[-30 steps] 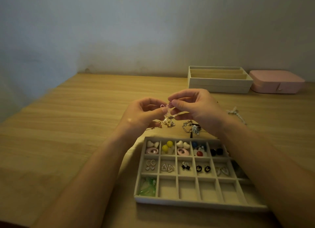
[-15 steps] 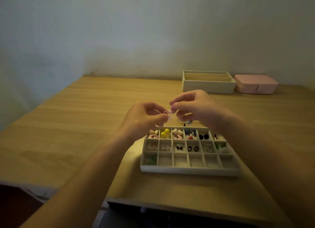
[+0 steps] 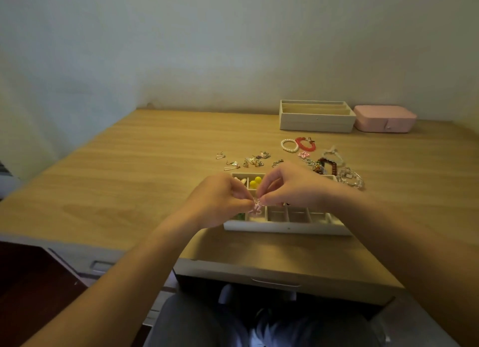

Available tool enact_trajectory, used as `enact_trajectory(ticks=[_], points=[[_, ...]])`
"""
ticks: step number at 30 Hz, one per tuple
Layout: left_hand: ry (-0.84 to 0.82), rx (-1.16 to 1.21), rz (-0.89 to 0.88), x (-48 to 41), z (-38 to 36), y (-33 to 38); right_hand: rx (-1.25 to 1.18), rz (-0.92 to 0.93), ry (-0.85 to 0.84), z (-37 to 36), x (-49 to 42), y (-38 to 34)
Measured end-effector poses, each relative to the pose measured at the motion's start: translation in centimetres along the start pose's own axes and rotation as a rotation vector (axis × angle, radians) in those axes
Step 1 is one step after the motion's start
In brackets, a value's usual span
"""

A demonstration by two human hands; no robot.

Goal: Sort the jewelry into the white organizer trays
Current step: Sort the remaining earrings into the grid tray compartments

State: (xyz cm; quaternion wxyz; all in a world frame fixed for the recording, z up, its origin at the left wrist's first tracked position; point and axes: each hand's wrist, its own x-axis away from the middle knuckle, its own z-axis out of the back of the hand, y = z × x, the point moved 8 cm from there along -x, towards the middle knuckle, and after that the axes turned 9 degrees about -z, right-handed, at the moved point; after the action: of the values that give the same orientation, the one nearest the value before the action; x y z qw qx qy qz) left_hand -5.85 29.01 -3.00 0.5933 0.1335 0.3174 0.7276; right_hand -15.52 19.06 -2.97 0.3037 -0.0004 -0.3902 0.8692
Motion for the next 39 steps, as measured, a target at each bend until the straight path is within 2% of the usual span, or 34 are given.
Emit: enact_trajectory(ticks=[12, 17, 23, 32, 39], points=[[-0.141, -0.341, -0.139, -0.2, -1.3, 1.2, 0.170, 0.040, 0.073, -1.1, 0.1, 0.2], [-0.085, -0.243, -0.113, -0.2, 0.2, 0.9, 0.165, 0.064, 0.066, -1.4, 0.2, 0.3], [-0.201, -0.193, -0.155, 0.6, -1.2, 1.0, 0.167, 0.040, 0.033, -1.9, 0.2, 0.3], [-0.254, -0.331, -0.195, 0.6, -1.9, 0.6, 0.219, -0.026, 0.198, -2.0, 0.6, 0.1], [-0.273, -0.243, -0.178, 0.2, -2.2, 0.7, 0.178, -0.133, 0.267, -1.0, 0.8, 0.5]])
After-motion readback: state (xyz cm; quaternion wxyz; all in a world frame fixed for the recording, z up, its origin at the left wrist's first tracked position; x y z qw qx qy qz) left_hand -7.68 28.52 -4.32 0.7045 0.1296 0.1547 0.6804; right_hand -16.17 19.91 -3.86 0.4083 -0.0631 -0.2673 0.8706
